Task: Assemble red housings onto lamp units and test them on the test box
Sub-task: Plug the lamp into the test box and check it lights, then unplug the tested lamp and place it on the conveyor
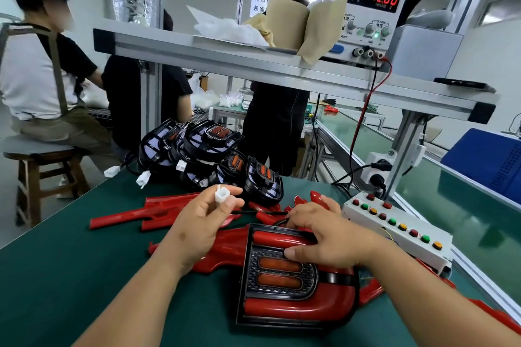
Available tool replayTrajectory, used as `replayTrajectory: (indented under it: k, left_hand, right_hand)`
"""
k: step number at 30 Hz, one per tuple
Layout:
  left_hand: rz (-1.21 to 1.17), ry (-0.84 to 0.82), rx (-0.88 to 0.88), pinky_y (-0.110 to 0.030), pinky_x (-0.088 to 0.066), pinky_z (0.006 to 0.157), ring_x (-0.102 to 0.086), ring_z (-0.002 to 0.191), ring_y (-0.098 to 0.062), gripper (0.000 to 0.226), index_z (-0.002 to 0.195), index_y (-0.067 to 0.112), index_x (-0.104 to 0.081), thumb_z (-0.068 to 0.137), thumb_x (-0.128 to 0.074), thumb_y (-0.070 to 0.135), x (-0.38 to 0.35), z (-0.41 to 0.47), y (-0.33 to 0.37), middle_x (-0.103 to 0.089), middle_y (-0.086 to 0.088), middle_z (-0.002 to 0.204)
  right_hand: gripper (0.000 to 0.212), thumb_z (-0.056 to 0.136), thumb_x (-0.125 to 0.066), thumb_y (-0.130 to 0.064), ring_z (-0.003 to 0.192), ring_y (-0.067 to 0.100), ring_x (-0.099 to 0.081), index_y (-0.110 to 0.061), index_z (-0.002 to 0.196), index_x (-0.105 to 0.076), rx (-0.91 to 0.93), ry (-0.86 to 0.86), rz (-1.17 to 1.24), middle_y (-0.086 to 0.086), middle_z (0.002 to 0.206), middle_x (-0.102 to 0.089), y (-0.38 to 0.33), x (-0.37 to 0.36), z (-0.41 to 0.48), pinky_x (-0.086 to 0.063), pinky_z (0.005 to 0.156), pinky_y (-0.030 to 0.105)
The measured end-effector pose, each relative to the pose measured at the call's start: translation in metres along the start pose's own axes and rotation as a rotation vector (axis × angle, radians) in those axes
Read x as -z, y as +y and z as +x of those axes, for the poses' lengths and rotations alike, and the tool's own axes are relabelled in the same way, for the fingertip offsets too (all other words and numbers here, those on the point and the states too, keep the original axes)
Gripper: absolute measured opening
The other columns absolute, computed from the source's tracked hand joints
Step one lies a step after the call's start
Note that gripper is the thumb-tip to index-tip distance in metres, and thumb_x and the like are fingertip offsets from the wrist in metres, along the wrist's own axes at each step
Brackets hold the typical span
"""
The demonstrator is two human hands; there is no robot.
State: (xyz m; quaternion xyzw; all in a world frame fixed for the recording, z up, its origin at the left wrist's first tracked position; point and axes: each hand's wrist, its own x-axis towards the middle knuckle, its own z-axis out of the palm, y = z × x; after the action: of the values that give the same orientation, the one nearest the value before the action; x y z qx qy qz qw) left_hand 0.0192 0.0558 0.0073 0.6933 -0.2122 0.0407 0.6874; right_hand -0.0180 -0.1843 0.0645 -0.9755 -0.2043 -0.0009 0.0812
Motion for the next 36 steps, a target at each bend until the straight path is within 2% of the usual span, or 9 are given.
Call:
replayTrajectory:
  k: [4,8,14,18,20,23,27,32,36]
  left_hand:
    - [-0.163,0.115,0.009,-0.030,-0.047,0.097,-0.062,0.114,-0.006,0.020,0.094,0.039,-0.069,0.083,-0.053,0.045,0.005,0.004,0.000,-0.072,0.006,0.110]
    - [-0.468,0.273,0.092,-0.041,-0.043,0.105,-0.057,0.123,-0.024,0.017,0.098,0.027,-0.061,0.082,-0.059,0.033,0.003,0.009,-0.003,-0.063,-0.010,0.125]
    - [-0.673,0.339,0.263,-0.040,-0.049,0.097,-0.060,0.109,-0.026,0.015,0.112,0.038,-0.050,0.097,-0.049,0.041,-0.023,0.007,-0.003,-0.059,-0.011,0.130]
    - [-0.748,0.256,0.297,-0.050,-0.041,0.108,-0.055,0.122,-0.039,0.071,0.136,0.021,-0.044,0.079,-0.051,0.064,-0.041,0.001,0.002,-0.055,-0.018,0.135]
    - [-0.777,0.199,0.266,-0.049,-0.046,0.104,-0.060,0.119,-0.037,0.073,0.136,0.017,-0.045,0.081,-0.046,0.064,-0.047,-0.004,0.007,-0.062,-0.019,0.129]
    - [-0.770,0.140,0.291,-0.041,-0.052,0.091,-0.066,0.112,-0.028,0.072,0.133,0.017,-0.053,0.082,-0.040,0.066,-0.051,-0.008,0.011,-0.069,-0.011,0.121]
    - [-0.900,0.078,0.335,-0.044,-0.054,0.084,-0.067,0.110,-0.033,0.077,0.128,0.014,-0.061,0.082,-0.040,0.071,-0.044,-0.012,0.013,-0.068,-0.017,0.121]
    - [-0.994,0.078,0.340,-0.042,-0.061,0.072,-0.068,0.106,-0.036,0.051,0.109,0.011,-0.074,0.084,-0.055,0.050,-0.035,-0.012,0.013,-0.069,-0.021,0.118]
    - [-0.961,0.095,0.312,-0.041,-0.060,0.070,-0.070,0.102,-0.035,0.043,0.114,0.009,-0.072,0.083,-0.059,0.036,-0.031,-0.011,0.013,-0.069,-0.021,0.117]
  right_hand:
    - [0.020,0.087,-0.067,-0.044,0.105,0.007,-0.050,-0.033,0.100,-0.056,0.031,0.021,0.170,-0.012,0.106,-0.051,0.005,0.005,0.002,-0.030,0.105,0.033]
    - [0.029,0.080,-0.073,-0.036,0.095,0.020,-0.067,-0.024,0.104,-0.062,-0.018,0.163,0.664,0.004,0.104,-0.067,0.009,0.017,0.002,-0.054,0.086,0.036]
    - [0.044,0.076,-0.079,-0.034,0.090,0.033,-0.072,-0.008,0.108,-0.064,-0.173,0.458,1.247,0.016,0.099,-0.074,-0.003,0.022,0.024,-0.058,0.081,0.043]
    - [0.019,0.085,-0.073,-0.019,0.065,0.023,-0.073,-0.008,0.091,-0.059,-0.301,0.641,1.517,0.008,0.073,-0.075,-0.022,0.018,0.040,-0.057,0.053,0.032]
    - [0.019,0.085,-0.073,-0.016,0.059,0.021,-0.072,-0.010,0.090,-0.056,-0.356,0.697,1.645,0.007,0.069,-0.074,-0.031,0.012,0.046,-0.056,0.047,0.032]
    - [0.039,0.085,-0.073,-0.020,0.074,0.030,-0.074,0.001,0.115,-0.060,-0.396,0.685,1.746,0.017,0.089,-0.075,-0.047,0.005,0.053,-0.059,0.058,0.039]
    - [0.044,0.084,-0.072,-0.027,0.087,0.036,-0.073,0.002,0.117,-0.064,-0.457,0.596,1.767,0.021,0.097,-0.074,-0.058,-0.013,0.059,-0.057,0.083,0.053]
    - [0.041,0.085,-0.074,-0.034,0.081,0.036,-0.073,-0.003,0.110,-0.065,-0.622,0.534,1.667,0.017,0.091,-0.075,-0.061,-0.037,0.056,-0.056,0.085,0.054]
    - [0.044,0.086,-0.071,-0.042,0.084,0.032,-0.074,-0.006,0.110,-0.064,-0.635,0.549,1.601,0.013,0.092,-0.076,-0.063,-0.043,0.051,-0.056,0.086,0.051]
